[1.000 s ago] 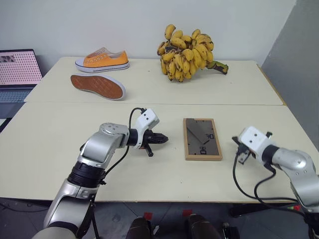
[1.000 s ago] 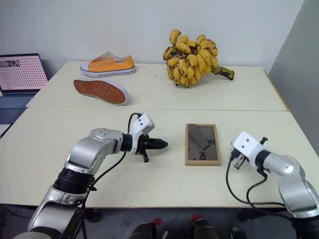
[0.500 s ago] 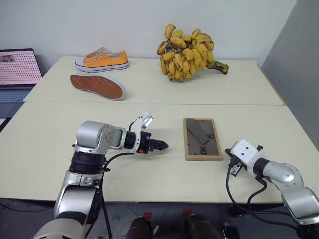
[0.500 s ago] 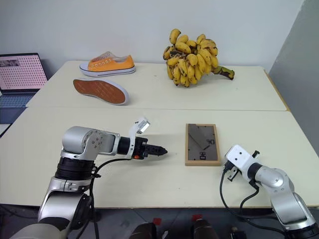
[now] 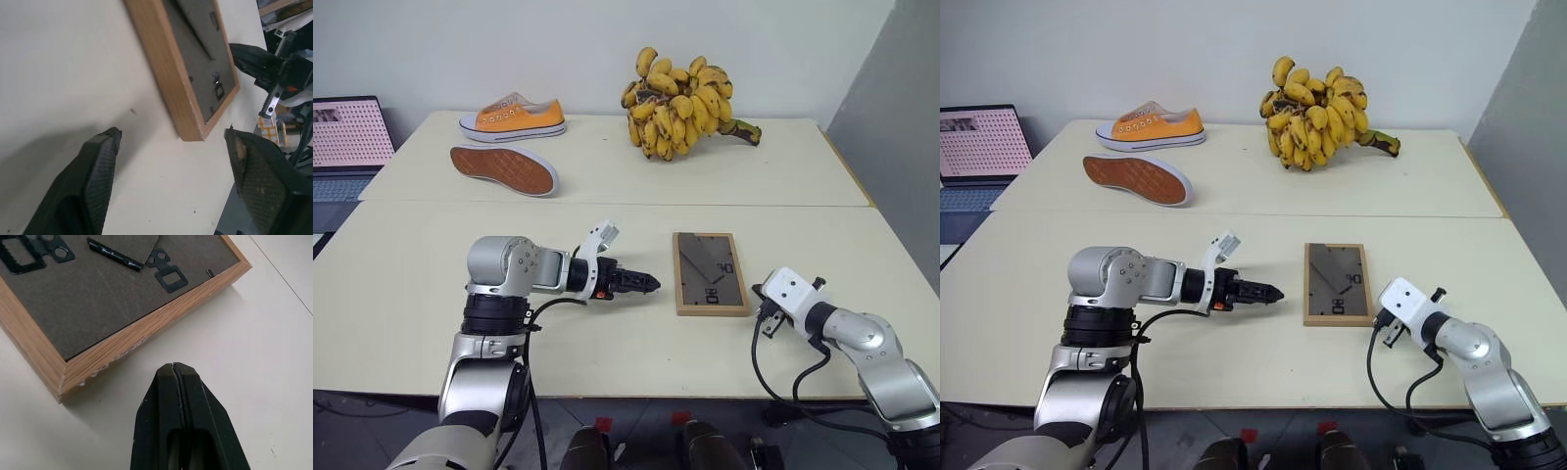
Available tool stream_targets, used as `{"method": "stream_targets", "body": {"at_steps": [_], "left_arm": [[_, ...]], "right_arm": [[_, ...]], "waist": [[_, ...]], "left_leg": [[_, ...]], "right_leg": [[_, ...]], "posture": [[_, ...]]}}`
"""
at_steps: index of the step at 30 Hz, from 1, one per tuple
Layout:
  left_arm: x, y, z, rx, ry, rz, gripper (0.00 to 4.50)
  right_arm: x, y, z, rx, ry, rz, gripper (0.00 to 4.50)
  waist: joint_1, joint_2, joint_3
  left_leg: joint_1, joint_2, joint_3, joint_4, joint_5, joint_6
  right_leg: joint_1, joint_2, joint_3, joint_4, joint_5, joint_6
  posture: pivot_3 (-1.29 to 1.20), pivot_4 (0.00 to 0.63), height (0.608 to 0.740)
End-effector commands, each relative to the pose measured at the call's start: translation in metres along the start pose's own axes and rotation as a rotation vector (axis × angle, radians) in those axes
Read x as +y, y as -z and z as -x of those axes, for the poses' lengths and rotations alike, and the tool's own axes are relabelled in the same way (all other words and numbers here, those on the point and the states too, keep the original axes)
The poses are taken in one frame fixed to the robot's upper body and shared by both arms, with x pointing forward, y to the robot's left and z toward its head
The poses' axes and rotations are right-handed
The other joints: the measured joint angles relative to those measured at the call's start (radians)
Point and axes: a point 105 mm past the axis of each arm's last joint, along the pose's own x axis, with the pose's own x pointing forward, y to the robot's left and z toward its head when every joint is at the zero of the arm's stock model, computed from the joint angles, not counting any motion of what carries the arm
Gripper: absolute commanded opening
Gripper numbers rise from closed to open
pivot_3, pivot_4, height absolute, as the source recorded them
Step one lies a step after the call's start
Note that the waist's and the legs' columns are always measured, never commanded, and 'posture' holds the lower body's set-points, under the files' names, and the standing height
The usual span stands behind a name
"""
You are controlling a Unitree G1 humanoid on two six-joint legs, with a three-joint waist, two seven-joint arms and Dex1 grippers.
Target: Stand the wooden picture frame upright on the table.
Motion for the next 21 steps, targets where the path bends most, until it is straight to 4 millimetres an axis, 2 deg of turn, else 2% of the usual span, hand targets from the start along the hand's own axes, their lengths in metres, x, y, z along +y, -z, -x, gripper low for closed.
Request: {"method": "stream_targets", "body": {"at_steps": [1, 9, 21], "left_arm": [[-0.008, -0.013, -0.001, -0.036, 0.021, 0.011, 3.53], [-0.016, -0.003, -0.022, 0.002, 0.070, 0.058, 3.53], [-0.016, -0.004, -0.029, -0.007, 0.078, 0.140, 3.53]], "right_arm": [[-0.003, -0.007, -0.004, -0.024, 0.014, 0.030, 0.00], [0.005, -0.016, -0.028, -0.041, 0.018, 0.022, 0.00], [0.012, -0.035, -0.038, -0.076, 0.035, -0.002, 0.00]], "waist": [[0.000, 0.000, 0.000], [-0.001, 0.000, 0.000], [-0.003, 0.000, 0.000]], "left_leg": [[0.000, 0.000, 0.000, 0.000, 0.000, 0.000], [0.000, 0.000, 0.000, 0.000, 0.000, 0.000], [0.001, 0.000, 0.000, 0.000, 0.000, 0.000]], "right_leg": [[0.000, 0.000, 0.000, 0.000, 0.000, 0.000], [0.000, 0.000, 0.000, 0.000, 0.000, 0.000], [0.000, 0.000, 0.000, 0.000, 0.000, 0.000]], "posture": [[0.00, 0.150, 0.740], [0.00, 0.150, 0.740], [0.00, 0.150, 0.740]]}}
